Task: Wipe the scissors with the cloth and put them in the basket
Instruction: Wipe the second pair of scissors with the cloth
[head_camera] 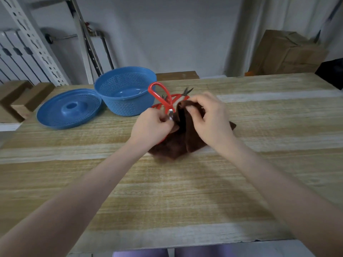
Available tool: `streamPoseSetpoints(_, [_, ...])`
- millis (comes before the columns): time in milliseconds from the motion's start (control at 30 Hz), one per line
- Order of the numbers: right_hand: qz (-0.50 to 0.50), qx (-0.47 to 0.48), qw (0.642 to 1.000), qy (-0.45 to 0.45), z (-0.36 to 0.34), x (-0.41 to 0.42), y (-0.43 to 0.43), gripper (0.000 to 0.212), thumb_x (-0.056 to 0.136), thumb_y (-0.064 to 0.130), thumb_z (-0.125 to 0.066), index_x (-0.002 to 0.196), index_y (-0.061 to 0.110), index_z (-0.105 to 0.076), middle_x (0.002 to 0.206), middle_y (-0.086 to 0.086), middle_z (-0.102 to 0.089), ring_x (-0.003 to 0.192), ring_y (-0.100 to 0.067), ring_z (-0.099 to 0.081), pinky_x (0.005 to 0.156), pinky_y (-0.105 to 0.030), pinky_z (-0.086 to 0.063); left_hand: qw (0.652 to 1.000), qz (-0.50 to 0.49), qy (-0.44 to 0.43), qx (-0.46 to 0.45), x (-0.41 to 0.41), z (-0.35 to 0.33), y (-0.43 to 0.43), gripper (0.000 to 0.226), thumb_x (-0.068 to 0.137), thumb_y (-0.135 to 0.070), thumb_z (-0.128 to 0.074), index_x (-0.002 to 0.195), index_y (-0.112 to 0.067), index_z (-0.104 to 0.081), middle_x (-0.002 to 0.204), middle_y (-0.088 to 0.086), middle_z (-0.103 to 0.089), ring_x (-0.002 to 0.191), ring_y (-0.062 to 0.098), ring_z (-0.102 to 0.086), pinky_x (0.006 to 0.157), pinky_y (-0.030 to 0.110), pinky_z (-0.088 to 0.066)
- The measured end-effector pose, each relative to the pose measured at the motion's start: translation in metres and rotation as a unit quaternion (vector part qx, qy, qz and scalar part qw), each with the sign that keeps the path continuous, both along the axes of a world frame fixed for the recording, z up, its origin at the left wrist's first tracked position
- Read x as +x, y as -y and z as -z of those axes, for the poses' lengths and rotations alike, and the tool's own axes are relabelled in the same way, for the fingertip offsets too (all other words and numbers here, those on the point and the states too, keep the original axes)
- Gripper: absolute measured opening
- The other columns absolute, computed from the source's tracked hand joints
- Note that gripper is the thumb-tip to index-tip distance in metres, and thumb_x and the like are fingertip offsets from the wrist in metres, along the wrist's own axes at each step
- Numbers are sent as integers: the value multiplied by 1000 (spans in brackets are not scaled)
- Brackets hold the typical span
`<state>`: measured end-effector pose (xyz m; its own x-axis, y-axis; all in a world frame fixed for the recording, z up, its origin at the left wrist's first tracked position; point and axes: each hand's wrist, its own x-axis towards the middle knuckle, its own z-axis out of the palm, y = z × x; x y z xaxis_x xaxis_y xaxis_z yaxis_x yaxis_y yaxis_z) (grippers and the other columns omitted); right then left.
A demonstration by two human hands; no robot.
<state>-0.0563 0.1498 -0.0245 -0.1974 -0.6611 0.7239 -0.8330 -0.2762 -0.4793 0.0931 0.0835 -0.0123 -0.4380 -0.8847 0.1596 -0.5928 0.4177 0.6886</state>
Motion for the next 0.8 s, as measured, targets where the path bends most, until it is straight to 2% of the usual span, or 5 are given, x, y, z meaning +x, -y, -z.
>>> streamPoseSetpoints(100, [-32, 47, 996, -63, 4, 12, 2, 19, 84, 3, -57, 99, 7, -69, 97, -8, -63, 86, -26, -62, 74, -36, -52, 1000, 17, -6, 3, -7, -3, 0, 22, 76, -19, -63, 63, 0, -65, 54, 5, -54, 57, 20, -50, 61, 37, -43])
streamPoseSetpoints(300, [-49, 112, 985, -122, 19, -5, -2, 20, 88, 10, -54, 100, 10, -70, 93, -7, -62, 82, -29, -61, 70, -37, -51, 1000, 28, 12, 4, 0, 12, 0, 29, 80, -15, -64, 51, -15, -59, 50, 2, -52, 53, 15, -46, 55, 32, -39])
streamPoseSetpoints(433, [31, 196, 958, 208, 14, -24, -2, 11, 93, 10, -59, 97, 18, -67, 89, 4, -67, 87, -15, -64, 81, -32, -50, 992, 8, 52, -118, 11, 10, 9, 30, 77, -30, -47, 72, -11, -70, 71, 9, -66, 73, 30, -60, 64, 41, -50])
streamPoseSetpoints(533, [2, 191, 821, 539, 3, -32, 0, 14, 97, 15, -55, 90, 20, -67, 88, -3, -72, 89, -21, -69, 85, -39, -56, 966, 19, 60, -252, 15, 10, 16, 20, 86, -17, -55, 90, -11, -73, 81, 9, -59, 75, 32, -59, 64, 39, -49])
streamPoseSetpoints(800, [-69, 147, 720, 675, 0, -30, -7, 22, 102, 11, -42, 100, 21, -61, 99, -3, -69, 94, -19, -67, 70, -35, -55, 946, 67, 2, -317, 21, 18, 21, 23, 85, 5, -63, 106, -3, -71, 86, 13, -55, 75, 31, -58, 66, 41, -52])
